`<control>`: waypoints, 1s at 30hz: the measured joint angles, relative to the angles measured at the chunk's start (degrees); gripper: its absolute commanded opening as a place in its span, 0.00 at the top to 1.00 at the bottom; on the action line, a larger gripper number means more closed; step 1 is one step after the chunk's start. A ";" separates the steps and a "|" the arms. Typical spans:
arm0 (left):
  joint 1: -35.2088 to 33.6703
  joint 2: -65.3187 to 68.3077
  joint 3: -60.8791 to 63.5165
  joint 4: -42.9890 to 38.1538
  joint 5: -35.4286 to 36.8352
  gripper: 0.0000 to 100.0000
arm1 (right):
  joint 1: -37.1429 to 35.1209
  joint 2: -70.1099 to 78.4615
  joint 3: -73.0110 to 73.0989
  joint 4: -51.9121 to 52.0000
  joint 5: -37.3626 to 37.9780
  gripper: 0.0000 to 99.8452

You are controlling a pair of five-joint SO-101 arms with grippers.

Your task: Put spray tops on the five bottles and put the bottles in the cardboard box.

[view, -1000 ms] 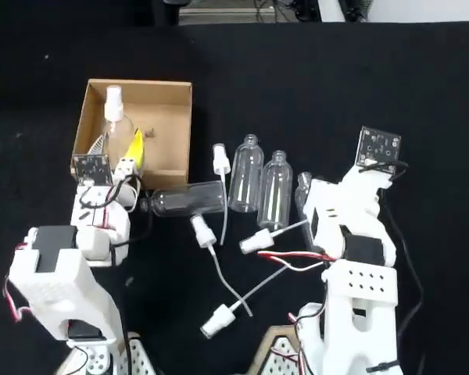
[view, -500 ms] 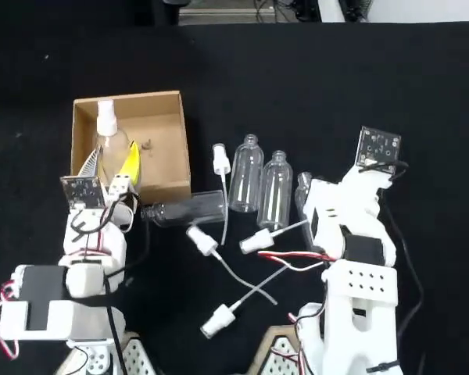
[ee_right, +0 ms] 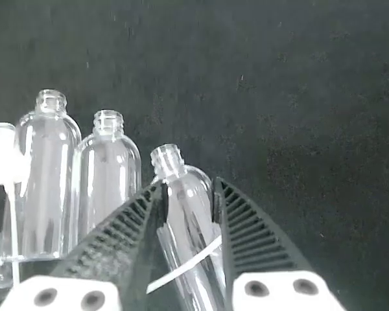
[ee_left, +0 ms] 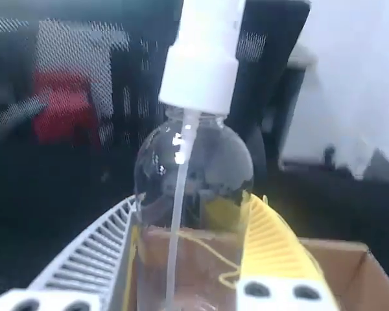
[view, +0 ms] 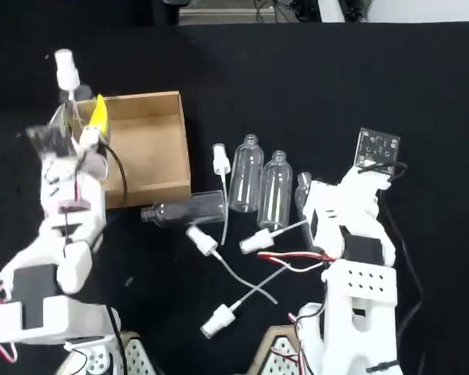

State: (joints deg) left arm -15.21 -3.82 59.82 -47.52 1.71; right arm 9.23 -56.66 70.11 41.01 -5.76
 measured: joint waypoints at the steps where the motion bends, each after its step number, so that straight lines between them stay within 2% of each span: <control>1: -0.09 0.97 -2.46 2.11 0.00 0.96 | 0.00 0.00 0.00 0.00 0.00 0.90; 4: -0.26 4.13 -6.86 3.16 0.00 0.96 | 0.00 0.00 0.00 0.00 0.00 0.90; 8: -0.26 9.32 -8.00 -1.14 0.00 0.96 | 0.00 0.00 0.00 0.00 0.00 0.90; 17: -0.26 24.70 -9.93 -18.99 0.00 0.96 | 0.00 0.00 0.00 0.00 0.00 0.90; 22: -0.26 33.14 -13.27 -25.58 0.00 0.96 | 0.00 0.00 0.00 0.00 0.00 0.90; 30: -0.44 38.07 -17.05 -28.04 -0.09 0.96 | 0.00 0.00 0.00 0.00 0.00 0.90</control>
State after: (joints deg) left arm -15.65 34.24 42.77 -75.56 1.63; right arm 9.23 -56.66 70.11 41.01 -5.76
